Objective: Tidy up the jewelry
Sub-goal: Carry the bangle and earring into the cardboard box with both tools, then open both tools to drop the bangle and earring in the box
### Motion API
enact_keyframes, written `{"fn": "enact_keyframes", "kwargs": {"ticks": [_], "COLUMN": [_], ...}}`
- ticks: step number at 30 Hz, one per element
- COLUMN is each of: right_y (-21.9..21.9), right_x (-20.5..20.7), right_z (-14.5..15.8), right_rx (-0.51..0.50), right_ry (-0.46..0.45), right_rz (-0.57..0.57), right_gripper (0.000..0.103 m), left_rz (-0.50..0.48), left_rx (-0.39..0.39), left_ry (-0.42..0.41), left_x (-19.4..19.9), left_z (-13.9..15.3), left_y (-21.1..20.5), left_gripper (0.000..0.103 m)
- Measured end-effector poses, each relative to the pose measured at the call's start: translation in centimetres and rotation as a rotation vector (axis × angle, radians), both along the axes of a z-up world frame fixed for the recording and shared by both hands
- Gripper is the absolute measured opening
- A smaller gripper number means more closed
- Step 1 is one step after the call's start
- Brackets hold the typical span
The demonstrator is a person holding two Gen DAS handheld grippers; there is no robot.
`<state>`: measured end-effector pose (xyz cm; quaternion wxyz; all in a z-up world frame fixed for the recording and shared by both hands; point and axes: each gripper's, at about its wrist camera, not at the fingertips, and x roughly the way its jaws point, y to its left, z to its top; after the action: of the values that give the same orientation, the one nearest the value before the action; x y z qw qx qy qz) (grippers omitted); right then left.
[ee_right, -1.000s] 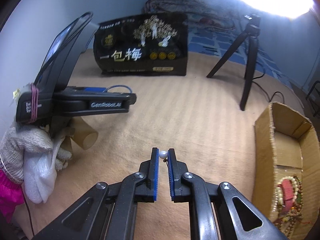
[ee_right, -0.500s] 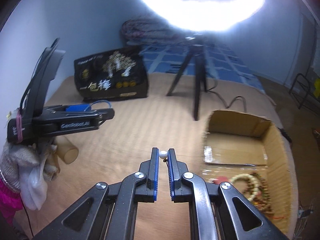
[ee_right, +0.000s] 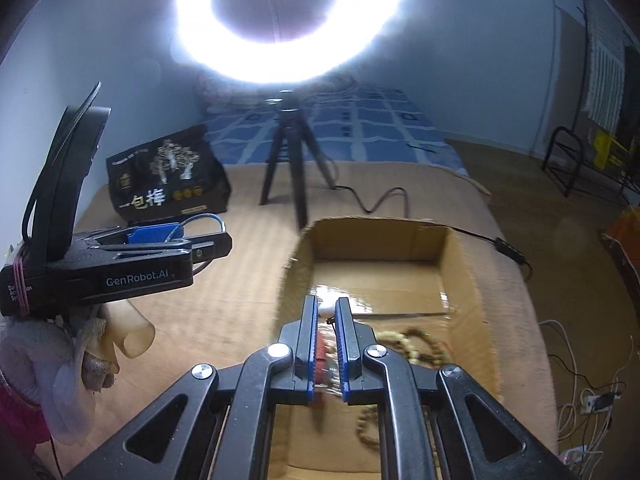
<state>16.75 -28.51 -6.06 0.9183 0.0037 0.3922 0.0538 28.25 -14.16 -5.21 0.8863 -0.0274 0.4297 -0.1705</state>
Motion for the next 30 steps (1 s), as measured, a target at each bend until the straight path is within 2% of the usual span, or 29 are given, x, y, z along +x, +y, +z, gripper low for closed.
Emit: {"fn": "enact_keyframes", "kwargs": {"ticks": [10, 21, 23, 24, 26, 28, 30], "right_y": [-4.1, -5.7, -5.7, -5.7, -5.8, -5.9, -5.9], "right_x": [-0.6, -0.9, -0.9, -0.9, -1.0, -1.1, -1.2], "right_z": [-0.5, -0.9, -0.9, -0.9, -0.9, -0.9, -0.8], "right_rx": [0.010, 0.019, 0.021, 0.024, 0.028, 0.027, 0.019], "right_ry": [0.016, 0.025, 0.024, 0.021, 0.019, 0.020, 0.014], "right_rz": [-0.046, -0.057, -0.058, -0.058, -0.058, -0.062, -0.066], "right_gripper": [0.006, 0.007, 0.015, 0.024, 0.028, 0.038, 0.061], "left_rz": [-0.047, -0.073, -0.072, -0.071, -0.069, -0.067, -0.063], "left_rx": [0.006, 0.005, 0.002, 0.005, 0.008, 0.009, 0.013], "left_ry": [0.006, 0.000, -0.002, -0.001, 0.002, -0.002, 0.001], "left_x": [0.3, -0.1, -0.1, -0.1, -0.1, -0.2, -0.2], "left_z": [-0.2, -0.1, 0.1, 0.1, 0.1, 0.2, 0.3], "left_y": [-5.2, -7.9, -8.1, -8.2, -8.3, -8.3, -8.3], "left_gripper": [0.072, 0.072, 0.073, 0.073, 0.073, 0.073, 0.077]}}
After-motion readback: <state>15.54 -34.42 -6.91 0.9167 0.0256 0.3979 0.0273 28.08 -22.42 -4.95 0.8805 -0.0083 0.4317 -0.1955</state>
